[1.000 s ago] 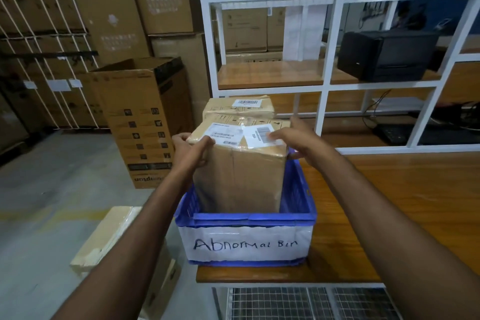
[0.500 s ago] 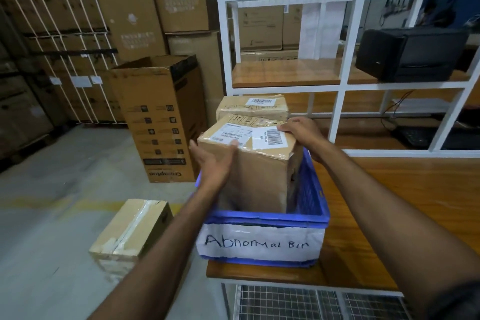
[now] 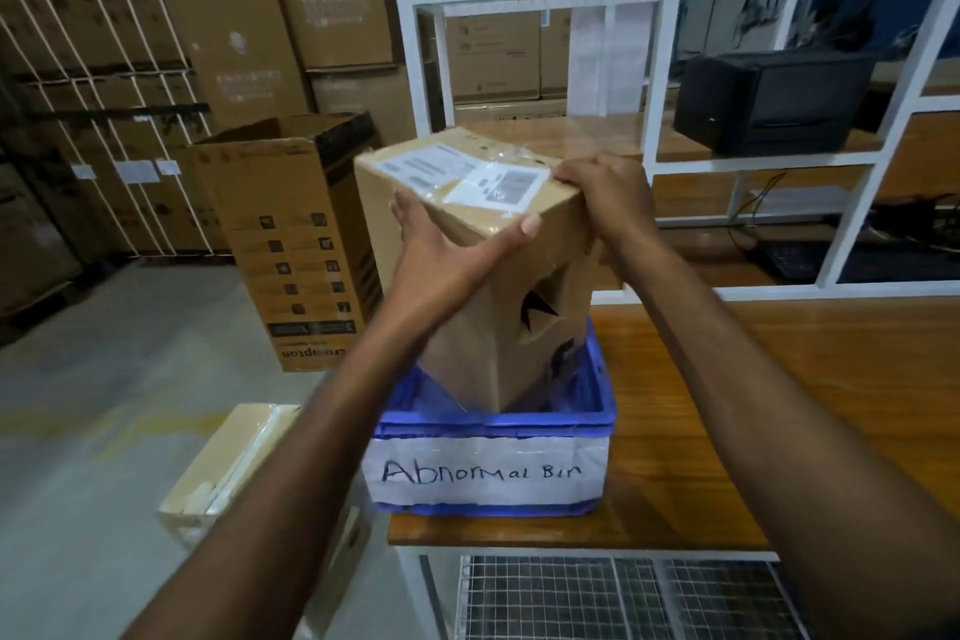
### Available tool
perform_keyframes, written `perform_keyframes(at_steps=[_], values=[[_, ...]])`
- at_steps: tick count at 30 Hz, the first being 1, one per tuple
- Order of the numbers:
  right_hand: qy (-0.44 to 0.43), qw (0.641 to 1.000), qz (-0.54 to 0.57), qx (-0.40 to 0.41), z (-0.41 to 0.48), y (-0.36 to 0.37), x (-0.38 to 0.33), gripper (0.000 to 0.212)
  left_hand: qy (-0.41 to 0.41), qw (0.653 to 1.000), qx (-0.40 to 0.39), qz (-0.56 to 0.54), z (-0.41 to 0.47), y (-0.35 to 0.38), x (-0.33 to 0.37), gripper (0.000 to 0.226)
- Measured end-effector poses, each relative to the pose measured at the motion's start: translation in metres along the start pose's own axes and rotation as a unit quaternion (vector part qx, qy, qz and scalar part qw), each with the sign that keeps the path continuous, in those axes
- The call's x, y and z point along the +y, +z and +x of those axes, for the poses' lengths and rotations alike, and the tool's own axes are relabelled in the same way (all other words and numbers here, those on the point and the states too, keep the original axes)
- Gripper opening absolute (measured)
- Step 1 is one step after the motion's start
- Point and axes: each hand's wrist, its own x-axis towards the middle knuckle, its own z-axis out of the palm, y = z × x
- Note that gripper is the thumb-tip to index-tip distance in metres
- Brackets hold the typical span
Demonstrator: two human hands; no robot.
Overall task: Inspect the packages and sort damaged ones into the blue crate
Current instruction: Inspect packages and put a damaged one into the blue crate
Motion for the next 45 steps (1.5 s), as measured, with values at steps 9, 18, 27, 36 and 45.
perform_keyframes(at_steps=[9,18,27,36,45], values=[[-0.112,0.994,0.012,-0.001,-0.055,-0.017,-0.014,0.072,0.089,0.991,-0.092,0.022,0.022,-0.078,0.036,0.071],[-0.144,0.985,-0.088,0.035,-0.089,0.013,0.024,0.084,0.056,0.989,-0.074,-0.115,0.023,-0.071,-0.002,0.029],[-0.166,0.967,-0.192,-0.003,-0.117,0.057,0.06,0.04,0.029,0.993,-0.095,-0.064,0.044,-0.035,-0.06,0.027],[-0.146,0.974,-0.164,-0.05,-0.108,0.074,0.064,0.034,-0.018,1.0,-0.002,0.005,0.037,-0.036,-0.105,0.064],[-0.068,0.953,-0.284,-0.076,-0.049,0.088,0.07,0.041,-0.24,0.946,0.199,-0.086,-0.011,0.029,-0.111,0.092]])
